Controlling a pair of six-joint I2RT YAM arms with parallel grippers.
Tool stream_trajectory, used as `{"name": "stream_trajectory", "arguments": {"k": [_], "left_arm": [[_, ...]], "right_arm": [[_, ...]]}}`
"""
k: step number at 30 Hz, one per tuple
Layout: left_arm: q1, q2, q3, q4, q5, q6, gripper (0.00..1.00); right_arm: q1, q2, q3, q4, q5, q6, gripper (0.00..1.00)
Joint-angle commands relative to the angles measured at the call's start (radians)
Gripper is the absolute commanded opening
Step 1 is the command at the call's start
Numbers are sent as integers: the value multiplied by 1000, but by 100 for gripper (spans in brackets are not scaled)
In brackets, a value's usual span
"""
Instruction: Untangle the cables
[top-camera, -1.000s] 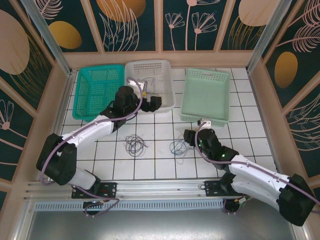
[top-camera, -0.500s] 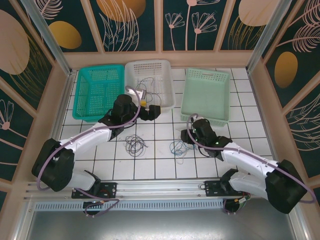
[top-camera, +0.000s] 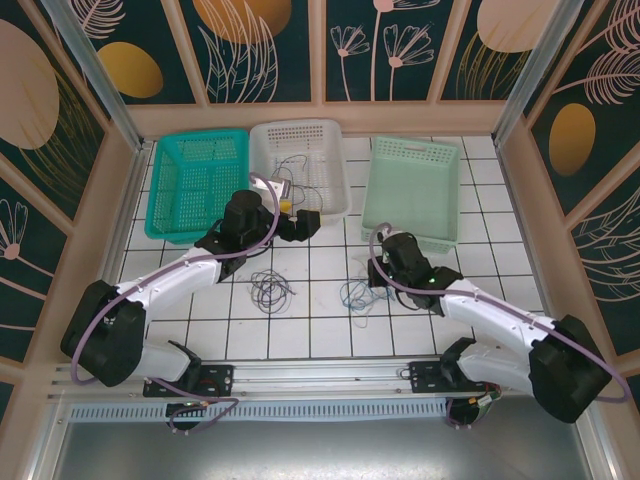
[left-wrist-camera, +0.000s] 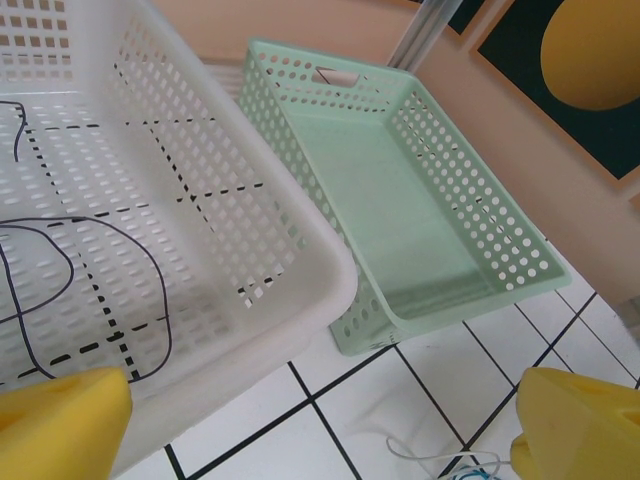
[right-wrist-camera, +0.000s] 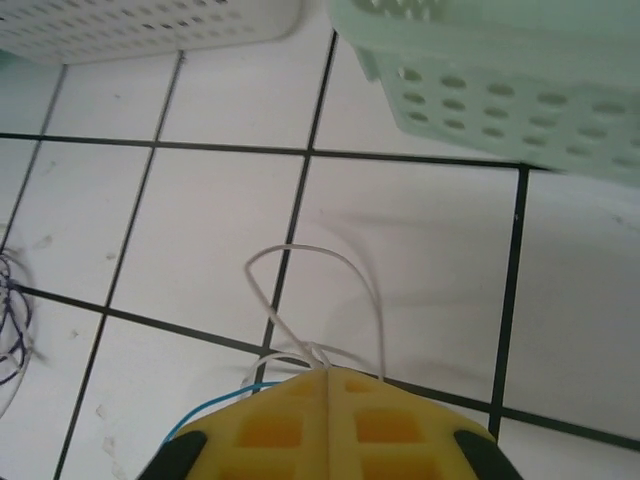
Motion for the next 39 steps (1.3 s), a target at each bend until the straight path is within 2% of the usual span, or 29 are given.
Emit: {"name": "stream_trajectory", "arguments": {"k": [1, 14, 26, 32, 39], "left_arm": [[-4, 1, -1, 42, -15, -6, 99], [-5, 10, -13, 84, 27, -6, 99], [-7, -23, -71, 231, 371, 113, 96], [-16, -16, -84, 299, 470, 96, 94], [-76, 17, -38, 244, 487, 188, 91]], "right_arm": [[7, -53, 22, -31, 17, 10, 0], [55, -184, 154, -74, -84, -60, 0], [59, -256, 215, -36, -133, -122, 0], [59, -286, 214, 41, -174, -124, 0], [56, -285, 226, 38, -218, -135, 0]]}}
